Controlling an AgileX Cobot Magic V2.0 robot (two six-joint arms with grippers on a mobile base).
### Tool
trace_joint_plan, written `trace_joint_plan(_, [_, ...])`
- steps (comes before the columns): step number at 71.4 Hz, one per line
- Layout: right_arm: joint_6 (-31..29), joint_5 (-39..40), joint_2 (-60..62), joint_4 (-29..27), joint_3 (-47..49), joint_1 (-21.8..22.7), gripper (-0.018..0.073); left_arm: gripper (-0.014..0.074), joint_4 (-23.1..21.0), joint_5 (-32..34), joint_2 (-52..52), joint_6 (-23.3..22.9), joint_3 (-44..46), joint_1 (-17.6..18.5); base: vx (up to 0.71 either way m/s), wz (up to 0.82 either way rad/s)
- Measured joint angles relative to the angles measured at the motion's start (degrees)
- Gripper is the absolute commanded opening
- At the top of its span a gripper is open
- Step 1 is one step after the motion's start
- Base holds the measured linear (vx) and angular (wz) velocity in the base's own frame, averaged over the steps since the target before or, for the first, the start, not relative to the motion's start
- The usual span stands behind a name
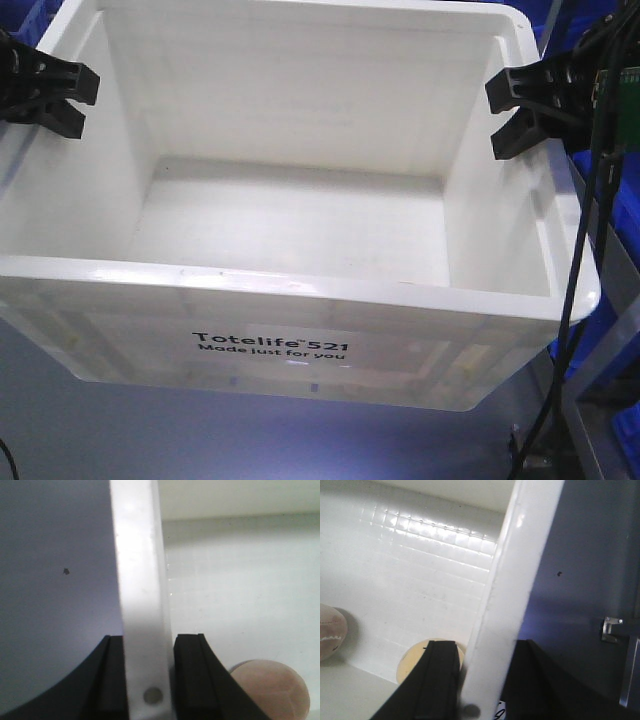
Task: Place moving items into box and shelve
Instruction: 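Keep gripping the tote rims as the base approaches the blue-bin shelf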
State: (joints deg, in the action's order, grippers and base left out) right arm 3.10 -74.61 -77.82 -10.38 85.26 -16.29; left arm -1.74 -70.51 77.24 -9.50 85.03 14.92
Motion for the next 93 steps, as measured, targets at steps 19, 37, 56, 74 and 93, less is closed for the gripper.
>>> trace_joint_plan(19, [0.00,0.00,0.00,0.00,0.00,0.00,-0.0012,-0.0017,0.00,0.00,0.00,0.00,0.00,0.00,0.45,-0.02])
trace_joint_plan(37, [0.00,0.00,0.00,0.06,0.00,0.00,-0.0012,-0.0017,-0.05,0.00,0.00,0.00,0.00,0.00,0.43,0.01])
trace_joint_plan(56, [0.00,0.00,0.00,0.11,0.00,0.00,-0.0012,-0.0017,-0.12,0.00,0.00,0.00,0.00,0.00,0.41,0.13])
trace_joint_plan(74, [0.00,0.00,0.00,0.11,0.00,0.00,-0.0012,-0.0017,-0.06,0.00,0.00,0.00,0.00,0.00,0.39,0.22])
trace_joint_plan(93, [0.00,0.00,0.00,0.11,0.00,0.00,-0.0012,-0.0017,-0.12,0.00,0.00,0.00,0.00,0.00,0.39,0.25])
